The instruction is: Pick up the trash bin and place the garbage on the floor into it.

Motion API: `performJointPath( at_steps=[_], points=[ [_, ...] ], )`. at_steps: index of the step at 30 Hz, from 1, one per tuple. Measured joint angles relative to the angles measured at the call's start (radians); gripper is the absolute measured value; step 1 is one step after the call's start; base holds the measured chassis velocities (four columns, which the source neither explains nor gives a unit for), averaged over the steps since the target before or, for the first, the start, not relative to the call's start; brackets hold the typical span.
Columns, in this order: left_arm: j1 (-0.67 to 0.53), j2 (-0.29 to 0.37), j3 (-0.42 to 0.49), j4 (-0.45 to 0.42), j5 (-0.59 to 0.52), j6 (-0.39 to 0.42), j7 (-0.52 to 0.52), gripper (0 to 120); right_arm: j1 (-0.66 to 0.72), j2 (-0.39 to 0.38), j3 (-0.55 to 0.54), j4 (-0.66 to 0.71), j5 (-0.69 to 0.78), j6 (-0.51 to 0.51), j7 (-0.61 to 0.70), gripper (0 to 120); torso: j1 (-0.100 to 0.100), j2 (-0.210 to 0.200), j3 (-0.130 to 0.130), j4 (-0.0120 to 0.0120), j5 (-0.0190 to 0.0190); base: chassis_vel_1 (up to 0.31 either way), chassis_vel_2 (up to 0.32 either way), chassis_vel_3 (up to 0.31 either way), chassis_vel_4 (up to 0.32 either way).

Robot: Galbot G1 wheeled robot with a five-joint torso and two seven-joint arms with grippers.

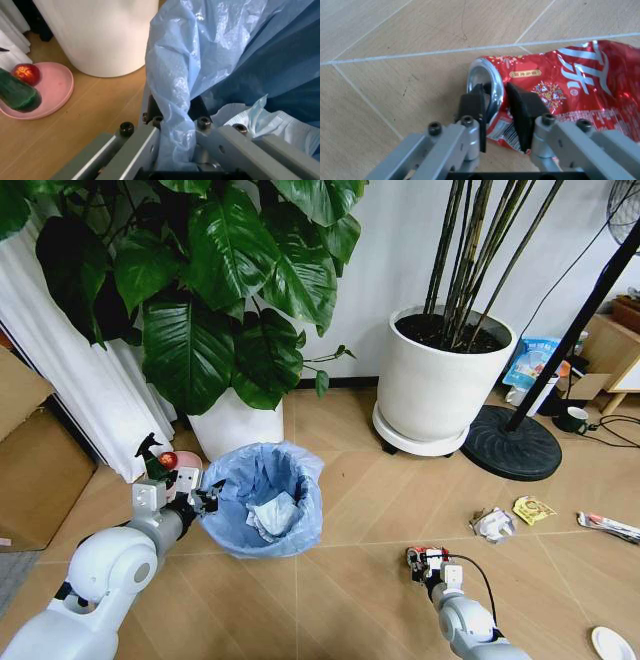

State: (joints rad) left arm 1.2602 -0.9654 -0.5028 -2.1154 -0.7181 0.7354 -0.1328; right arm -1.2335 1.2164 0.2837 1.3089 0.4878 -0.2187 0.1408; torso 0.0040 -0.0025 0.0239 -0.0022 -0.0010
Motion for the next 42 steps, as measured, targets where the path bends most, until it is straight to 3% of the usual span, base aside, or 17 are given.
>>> performJointPath(
  at_steps=[14, 24, 32, 37, 42],
  points=[
    [-0.001, -0.003, 0.000, 0.000, 0.000, 0.000, 0.001, 0, -0.012, -0.001, 0.002, 0.029, 0.006, -0.006, 0.016, 12, 0.000, 0.000, 0.000, -0.0002, 0.0007, 0.000, 0.000, 0.000, 0.000],
    [0.000, -0.003, 0.000, -0.002, 0.000, 0.000, 0.001, 0, 0.014, -0.052, 0.031, 0.186, 0.029, -0.024, 0.024, 11, 0.000, 0.000, 0.000, -0.0001, -0.0001, 0.000, 0.000, 0.000, 0.000],
    [0.009, -0.003, -0.002, -0.005, 0.000, 0.000, -0.001, 0, 0.100, -0.211, -0.022, 0.479, 0.155, -0.078, 0.014, 11, 0.000, 0.000, 0.000, 0.0000, -0.0003, 0.000, 0.000, 0.000, 0.000],
    [0.011, -0.003, -0.002, -0.006, 0.000, 0.000, -0.002, 0, 0.132, -0.250, -0.040, 0.561, 0.229, -0.105, 0.010, 11, 0.000, 0.000, 0.000, 0.0000, 0.0004, 0.000, 0.000, 0.000, 0.000],
    [-0.003, -0.001, 0.013, 0.003, 0.001, 0.000, -0.002, 0, 0.210, -0.323, -0.076, 0.739, 0.374, -0.135, -0.019, 11, 0.000, 0.000, 0.000, 0.0000, 0.0004, 0.000, 0.000, 0.000, 0.000]
  ],
)
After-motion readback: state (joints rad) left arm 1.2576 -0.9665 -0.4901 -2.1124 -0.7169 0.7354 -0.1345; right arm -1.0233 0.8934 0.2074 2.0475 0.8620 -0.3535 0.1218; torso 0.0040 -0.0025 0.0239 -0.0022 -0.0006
